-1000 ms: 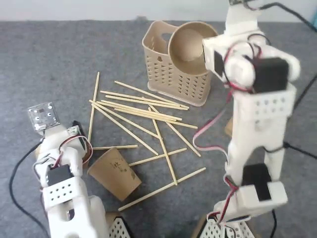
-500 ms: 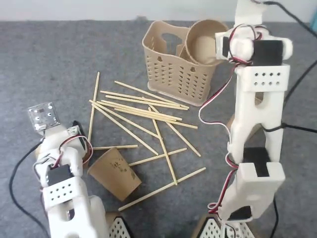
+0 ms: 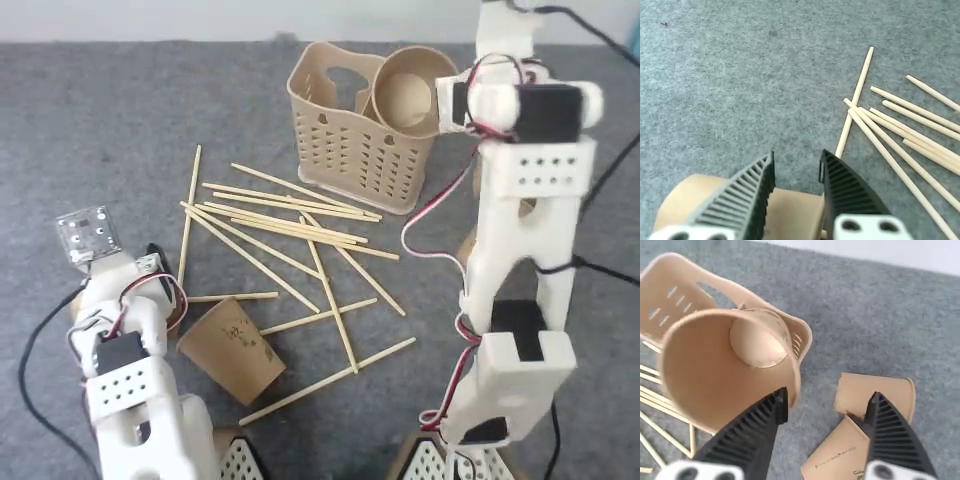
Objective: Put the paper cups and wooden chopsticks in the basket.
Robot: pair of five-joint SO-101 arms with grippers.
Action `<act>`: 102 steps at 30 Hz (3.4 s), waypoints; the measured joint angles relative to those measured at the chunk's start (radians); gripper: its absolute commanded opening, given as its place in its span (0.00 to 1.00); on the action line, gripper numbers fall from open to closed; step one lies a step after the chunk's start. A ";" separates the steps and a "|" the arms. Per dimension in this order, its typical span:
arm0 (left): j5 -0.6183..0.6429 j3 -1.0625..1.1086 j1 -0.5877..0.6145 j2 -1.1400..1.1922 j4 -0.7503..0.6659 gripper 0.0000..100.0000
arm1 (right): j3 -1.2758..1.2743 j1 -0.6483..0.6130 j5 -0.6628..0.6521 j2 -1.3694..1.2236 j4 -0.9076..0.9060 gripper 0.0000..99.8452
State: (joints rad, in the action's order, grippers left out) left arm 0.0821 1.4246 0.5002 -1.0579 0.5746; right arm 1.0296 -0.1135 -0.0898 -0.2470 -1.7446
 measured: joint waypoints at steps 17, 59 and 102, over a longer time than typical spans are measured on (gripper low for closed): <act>0.000 0.000 0.000 0.000 0.000 0.14 | -0.787 0.051 0.009 0.687 0.011 0.01; -0.247 -0.470 0.143 0.000 0.752 0.13 | -2.368 0.153 -0.203 1.234 0.783 0.01; -0.466 -0.546 0.278 0.431 0.511 0.01 | -2.368 0.153 -0.203 1.234 0.783 0.01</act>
State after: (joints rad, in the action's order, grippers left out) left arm -0.3844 0.8784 0.7779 -0.6268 1.0856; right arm -1.3380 0.0399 -0.2923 0.9866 -0.9620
